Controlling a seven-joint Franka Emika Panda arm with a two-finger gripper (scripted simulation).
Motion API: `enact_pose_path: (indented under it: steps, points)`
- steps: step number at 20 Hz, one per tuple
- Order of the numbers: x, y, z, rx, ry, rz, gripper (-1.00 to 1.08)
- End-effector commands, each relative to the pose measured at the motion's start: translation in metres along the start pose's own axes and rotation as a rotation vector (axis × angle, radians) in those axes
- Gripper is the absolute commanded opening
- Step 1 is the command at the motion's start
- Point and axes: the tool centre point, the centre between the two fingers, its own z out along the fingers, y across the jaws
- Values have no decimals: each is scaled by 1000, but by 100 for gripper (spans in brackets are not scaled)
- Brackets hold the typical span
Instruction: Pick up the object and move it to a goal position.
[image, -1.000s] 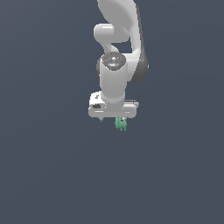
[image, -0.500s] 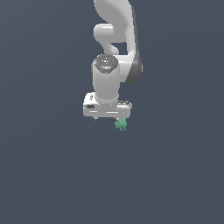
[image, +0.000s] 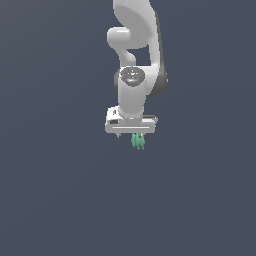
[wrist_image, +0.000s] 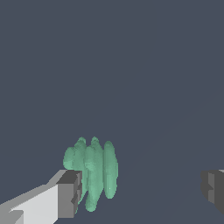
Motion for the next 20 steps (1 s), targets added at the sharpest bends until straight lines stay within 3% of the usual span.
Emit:
enact_pose_path:
  steps: [1,9,20]
  points:
    - [-10,-13,9,5,3,-14,100]
    - [-32,-39,27,15,11,-41,100]
    - [-35,-42,41,15,11,-44,100]
